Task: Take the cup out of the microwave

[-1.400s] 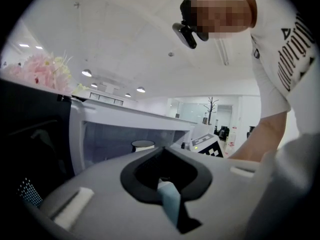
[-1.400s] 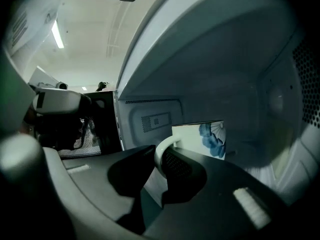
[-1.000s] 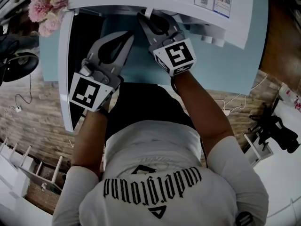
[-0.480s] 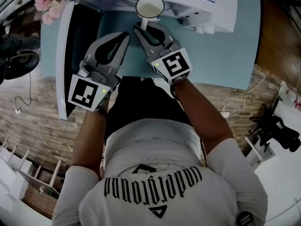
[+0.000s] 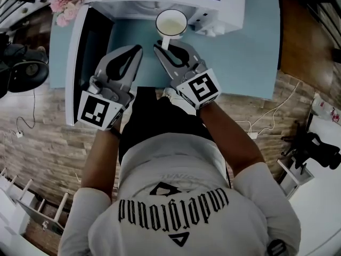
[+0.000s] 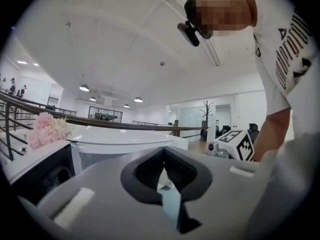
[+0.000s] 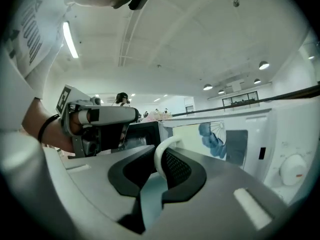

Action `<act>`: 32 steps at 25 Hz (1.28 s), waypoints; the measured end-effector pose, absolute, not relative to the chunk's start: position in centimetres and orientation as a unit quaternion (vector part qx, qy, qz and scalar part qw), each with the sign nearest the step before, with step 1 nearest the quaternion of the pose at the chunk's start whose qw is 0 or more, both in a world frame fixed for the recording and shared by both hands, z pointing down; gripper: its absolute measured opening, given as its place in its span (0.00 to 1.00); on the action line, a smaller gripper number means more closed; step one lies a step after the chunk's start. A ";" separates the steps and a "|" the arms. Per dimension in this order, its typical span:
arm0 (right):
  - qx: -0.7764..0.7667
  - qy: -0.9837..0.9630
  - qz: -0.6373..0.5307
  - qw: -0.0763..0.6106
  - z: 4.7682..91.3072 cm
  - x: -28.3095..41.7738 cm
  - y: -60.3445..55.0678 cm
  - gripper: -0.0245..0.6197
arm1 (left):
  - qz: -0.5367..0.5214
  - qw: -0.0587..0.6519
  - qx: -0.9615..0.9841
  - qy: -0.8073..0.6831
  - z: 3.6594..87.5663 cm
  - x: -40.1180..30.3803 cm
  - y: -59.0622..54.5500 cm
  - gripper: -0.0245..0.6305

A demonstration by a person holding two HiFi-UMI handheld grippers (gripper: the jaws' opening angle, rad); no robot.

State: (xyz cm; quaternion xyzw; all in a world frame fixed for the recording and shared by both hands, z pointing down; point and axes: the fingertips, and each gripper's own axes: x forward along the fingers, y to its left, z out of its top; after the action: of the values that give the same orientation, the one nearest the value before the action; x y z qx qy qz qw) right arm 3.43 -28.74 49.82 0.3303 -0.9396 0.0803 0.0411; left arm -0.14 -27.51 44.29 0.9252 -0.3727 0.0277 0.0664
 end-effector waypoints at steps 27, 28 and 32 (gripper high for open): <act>0.314 -0.949 0.015 -0.024 29.5 12.5 -21.0 0.11 | 0.014 -0.026 0.947 -0.318 29.6 3.6 -20.6 0.11; 0.313 -0.949 0.017 -0.026 29.4 12.6 -21.0 0.11 | 0.016 -0.028 0.946 -0.322 29.4 3.4 -20.5 0.11; 0.310 -0.950 0.014 -0.025 28.5 12.7 -20.8 0.11 | 0.021 -0.015 0.942 -0.335 28.0 2.9 -20.0 0.11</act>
State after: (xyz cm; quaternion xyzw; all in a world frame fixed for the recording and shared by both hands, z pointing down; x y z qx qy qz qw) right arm 12.74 -20.81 28.54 0.3096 -0.9504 0.0141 -0.0250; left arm 2.94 -19.95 28.00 0.9419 -0.3349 0.0208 -0.0145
